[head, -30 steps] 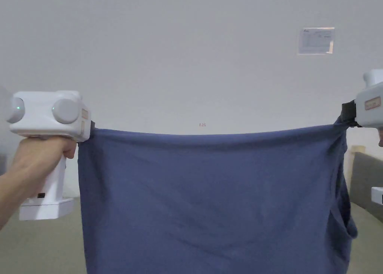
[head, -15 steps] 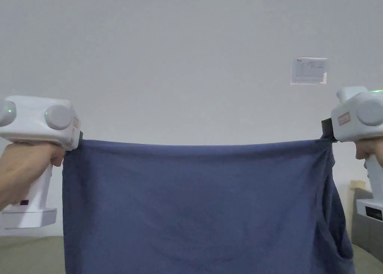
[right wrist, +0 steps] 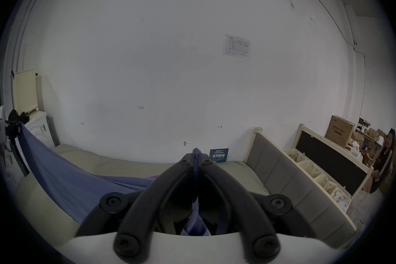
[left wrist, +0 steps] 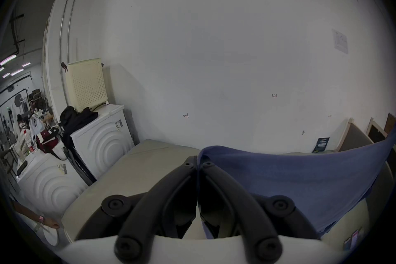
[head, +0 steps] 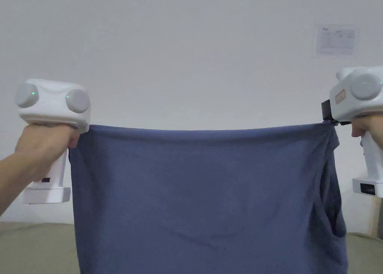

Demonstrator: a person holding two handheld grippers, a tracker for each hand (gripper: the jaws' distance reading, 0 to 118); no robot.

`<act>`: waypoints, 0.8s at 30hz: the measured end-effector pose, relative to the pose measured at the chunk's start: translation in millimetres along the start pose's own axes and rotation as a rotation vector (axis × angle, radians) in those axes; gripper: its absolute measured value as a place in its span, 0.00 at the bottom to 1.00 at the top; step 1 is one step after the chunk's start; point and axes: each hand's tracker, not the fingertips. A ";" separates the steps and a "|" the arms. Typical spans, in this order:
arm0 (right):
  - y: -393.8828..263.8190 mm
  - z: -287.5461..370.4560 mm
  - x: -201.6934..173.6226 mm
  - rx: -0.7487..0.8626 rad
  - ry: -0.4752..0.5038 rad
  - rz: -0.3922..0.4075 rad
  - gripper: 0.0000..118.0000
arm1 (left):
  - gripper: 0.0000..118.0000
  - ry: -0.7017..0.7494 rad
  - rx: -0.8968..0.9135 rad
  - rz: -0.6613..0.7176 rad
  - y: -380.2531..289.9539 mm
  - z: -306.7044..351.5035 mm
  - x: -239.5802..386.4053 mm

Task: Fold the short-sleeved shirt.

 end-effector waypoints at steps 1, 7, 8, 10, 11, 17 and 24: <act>-1.2 -8.9 -2.6 -0.003 0.001 -0.001 0.02 | 0.00 0.010 -0.007 0.000 2.6 -9.3 1.8; -17.3 -51.8 -16.0 -0.033 -0.005 0.021 0.02 | 0.00 0.044 -0.014 -0.054 -8.4 -52.8 19.4; -23.6 -56.7 -16.7 -0.032 -0.001 0.000 0.02 | 0.00 0.055 -0.024 -0.059 -14.0 -59.2 22.4; -41.4 -66.0 -18.7 -0.044 0.004 -0.005 0.02 | 0.00 0.052 -0.037 -0.070 -30.8 -67.6 28.5; -55.4 -68.4 -19.7 -0.077 0.007 0.019 0.02 | 0.00 0.050 -0.040 -0.079 -42.1 -70.2 30.7; -171.7 -46.1 -8.7 -0.157 0.105 0.053 0.02 | 0.00 -0.058 -0.165 -0.195 -157.4 -62.9 32.4; -320.2 24.0 -1.0 -0.297 0.183 -0.076 0.02 | 0.00 -0.148 -0.309 -0.222 -299.3 -17.3 -0.1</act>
